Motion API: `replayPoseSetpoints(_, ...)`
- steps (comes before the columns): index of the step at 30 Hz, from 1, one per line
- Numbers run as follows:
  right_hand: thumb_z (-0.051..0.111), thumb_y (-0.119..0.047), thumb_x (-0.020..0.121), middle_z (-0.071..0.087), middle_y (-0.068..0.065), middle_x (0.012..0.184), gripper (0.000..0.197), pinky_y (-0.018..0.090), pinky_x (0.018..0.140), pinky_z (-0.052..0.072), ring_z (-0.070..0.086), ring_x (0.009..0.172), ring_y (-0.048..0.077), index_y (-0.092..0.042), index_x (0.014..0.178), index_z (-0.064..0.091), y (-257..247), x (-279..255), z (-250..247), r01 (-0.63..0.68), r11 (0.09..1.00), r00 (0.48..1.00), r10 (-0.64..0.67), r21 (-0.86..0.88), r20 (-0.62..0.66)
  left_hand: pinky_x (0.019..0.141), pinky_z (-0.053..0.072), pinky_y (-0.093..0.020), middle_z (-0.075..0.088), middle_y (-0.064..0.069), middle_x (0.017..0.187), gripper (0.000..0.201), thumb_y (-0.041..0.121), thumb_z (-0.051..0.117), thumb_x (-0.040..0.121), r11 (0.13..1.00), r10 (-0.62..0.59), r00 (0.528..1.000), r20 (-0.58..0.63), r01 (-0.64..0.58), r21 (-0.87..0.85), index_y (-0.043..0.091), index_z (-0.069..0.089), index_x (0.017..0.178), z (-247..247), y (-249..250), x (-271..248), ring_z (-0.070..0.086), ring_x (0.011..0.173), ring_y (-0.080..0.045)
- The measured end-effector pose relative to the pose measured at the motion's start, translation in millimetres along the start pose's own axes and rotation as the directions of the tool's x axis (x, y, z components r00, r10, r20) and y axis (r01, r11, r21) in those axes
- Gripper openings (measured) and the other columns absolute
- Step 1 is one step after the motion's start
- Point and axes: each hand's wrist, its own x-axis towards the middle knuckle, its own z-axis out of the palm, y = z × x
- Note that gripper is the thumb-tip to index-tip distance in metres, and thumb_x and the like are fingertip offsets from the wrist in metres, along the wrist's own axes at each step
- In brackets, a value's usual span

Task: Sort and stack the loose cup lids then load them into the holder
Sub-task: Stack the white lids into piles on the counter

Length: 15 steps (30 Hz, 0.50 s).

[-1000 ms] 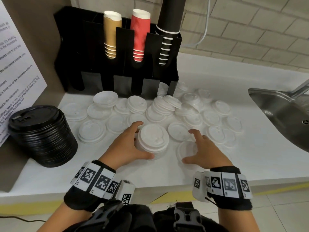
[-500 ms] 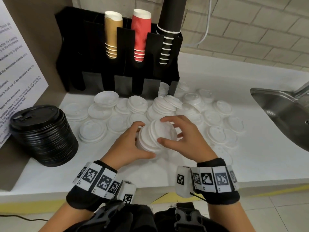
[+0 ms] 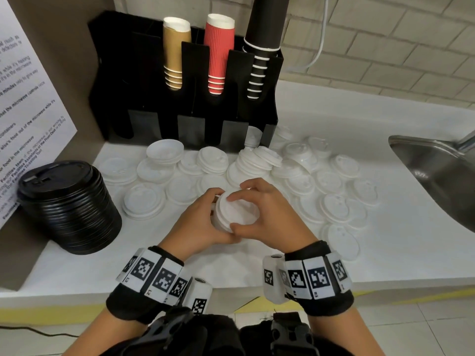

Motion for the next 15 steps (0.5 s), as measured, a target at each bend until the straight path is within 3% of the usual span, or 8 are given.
replayPoseSetpoints(4,0.081,-0.029,0.07,0.046,-0.006,0.127,0.052,0.029,0.098,0.042,0.047,0.116,0.014,-0.027,0.119,0.063,3,-2,-1,0.018,1.0,1.0,-0.019,0.02,0.004,0.088,0.045,-0.017,0.048,0.026,0.119,0.107,0.052,0.085,0.042,1.0,0.0,0.999,0.036,0.0,0.006,0.042,0.033,0.135,1,3,-1,0.053,0.108,0.003)
replayPoseSetpoints(6,0.082,-0.029,0.071,0.048,-0.007,0.125,0.053,0.024,0.097,0.042,0.049,0.114,0.009,-0.026,0.12,0.062,5,-2,-5,0.037,0.995,0.999,-0.038,0.089,0.012,0.092,0.048,-0.025,0.052,0.024,0.121,0.101,0.057,0.08,0.042,1.0,0.025,0.999,0.037,-0.025,-0.012,0.047,0.036,0.133,1,6,-1,0.054,0.109,0.001)
replayPoseSetpoints(9,0.079,-0.031,0.076,0.051,-0.011,0.122,0.047,0.008,0.089,0.04,0.049,0.111,-0.002,-0.027,0.119,0.061,14,-5,-17,0.027,0.976,0.998,-0.015,0.215,-0.057,0.091,0.049,-0.027,0.056,0.026,0.115,0.083,0.049,0.086,0.048,0.999,0.045,0.999,0.027,-0.045,-0.017,0.052,0.043,0.119,1,8,0,0.055,0.106,0.004)
replayPoseSetpoints(11,0.074,-0.033,0.081,0.051,-0.011,0.12,0.041,0.007,0.083,0.039,0.051,0.108,0.001,-0.027,0.119,0.059,27,-12,-27,-0.07,0.981,0.985,0.096,0.178,-0.141,0.091,0.046,-0.022,0.054,0.029,0.115,0.079,0.041,0.091,0.054,0.999,0.041,0.999,0.024,-0.041,-0.007,0.055,0.042,0.114,0,7,1,0.05,0.109,0.008)
replayPoseSetpoints(13,0.071,-0.035,0.083,0.049,-0.005,0.119,0.041,0.017,0.083,0.038,0.05,0.109,0.011,-0.025,0.119,0.056,46,-23,-39,-0.26,0.964,0.949,0.267,0.062,-0.167,0.089,0.043,-0.019,0.052,0.03,0.116,0.08,0.036,0.093,0.056,0.999,0.04,0.999,0.025,-0.04,0.0,0.054,0.042,0.115,1,7,2,0.048,0.112,0.009)
replayPoseSetpoints(15,0.072,-0.036,0.081,0.046,0.003,0.12,0.045,0.026,0.085,0.036,0.048,0.112,0.021,-0.02,0.118,0.052,64,-36,-48,-0.478,0.877,0.872,0.467,-0.048,-0.148,0.089,0.042,-0.02,0.052,0.029,0.118,0.083,0.032,0.093,0.057,0.999,0.041,0.999,0.027,-0.041,-0.002,0.05,0.041,0.12,2,6,3,0.048,0.112,0.007)
